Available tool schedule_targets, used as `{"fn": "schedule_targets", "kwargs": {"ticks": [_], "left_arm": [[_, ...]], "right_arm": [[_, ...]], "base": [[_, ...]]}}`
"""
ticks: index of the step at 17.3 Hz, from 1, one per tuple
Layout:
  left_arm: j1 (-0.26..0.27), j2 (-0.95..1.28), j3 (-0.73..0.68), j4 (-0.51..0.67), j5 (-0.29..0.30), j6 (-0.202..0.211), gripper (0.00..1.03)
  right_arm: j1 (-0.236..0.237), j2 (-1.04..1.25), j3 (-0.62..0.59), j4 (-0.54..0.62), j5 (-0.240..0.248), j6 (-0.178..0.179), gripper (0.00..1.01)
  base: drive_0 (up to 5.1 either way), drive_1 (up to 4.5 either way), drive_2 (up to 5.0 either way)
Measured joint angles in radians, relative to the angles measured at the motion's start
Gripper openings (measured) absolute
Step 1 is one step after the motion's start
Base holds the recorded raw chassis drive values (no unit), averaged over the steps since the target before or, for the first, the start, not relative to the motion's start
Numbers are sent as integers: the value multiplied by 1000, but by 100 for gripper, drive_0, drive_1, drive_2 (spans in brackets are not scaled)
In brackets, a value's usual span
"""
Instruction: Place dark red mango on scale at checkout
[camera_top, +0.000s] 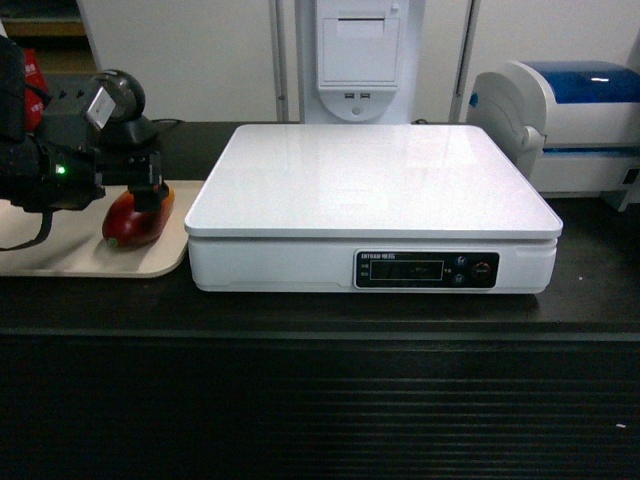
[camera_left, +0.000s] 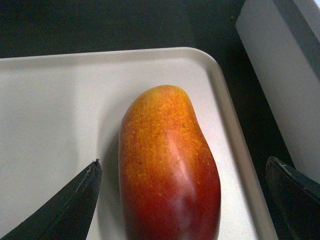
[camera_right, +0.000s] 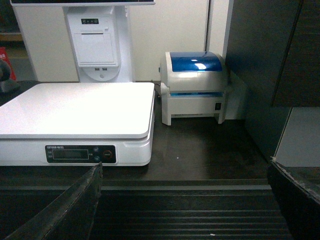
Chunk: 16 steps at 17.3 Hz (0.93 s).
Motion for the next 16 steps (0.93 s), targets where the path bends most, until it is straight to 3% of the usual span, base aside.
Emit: {"fn": "schedule_targets", "kwargs": {"ticks": [4,10,13,14,16], "left_arm": [[6,110,153,-98,-2,8,98],[0,186,232,-150,-31,43,98],[-6,195,237,-158,-47,65,69],[-8,195,237,-148,-50,64,63],[-11,193,214,-108,-47,65,61]], "right_arm": [[0,0,0,0,0,0,98],[0,0,0,0,0,0,98],[0,0,0,0,0,0,98],[0,0,0,0,0,0,98],[0,0,0,0,0,0,98]], "base": [[0,0,0],[0,0,0],[0,0,0],[0,0,0],[0,0,0]]}}
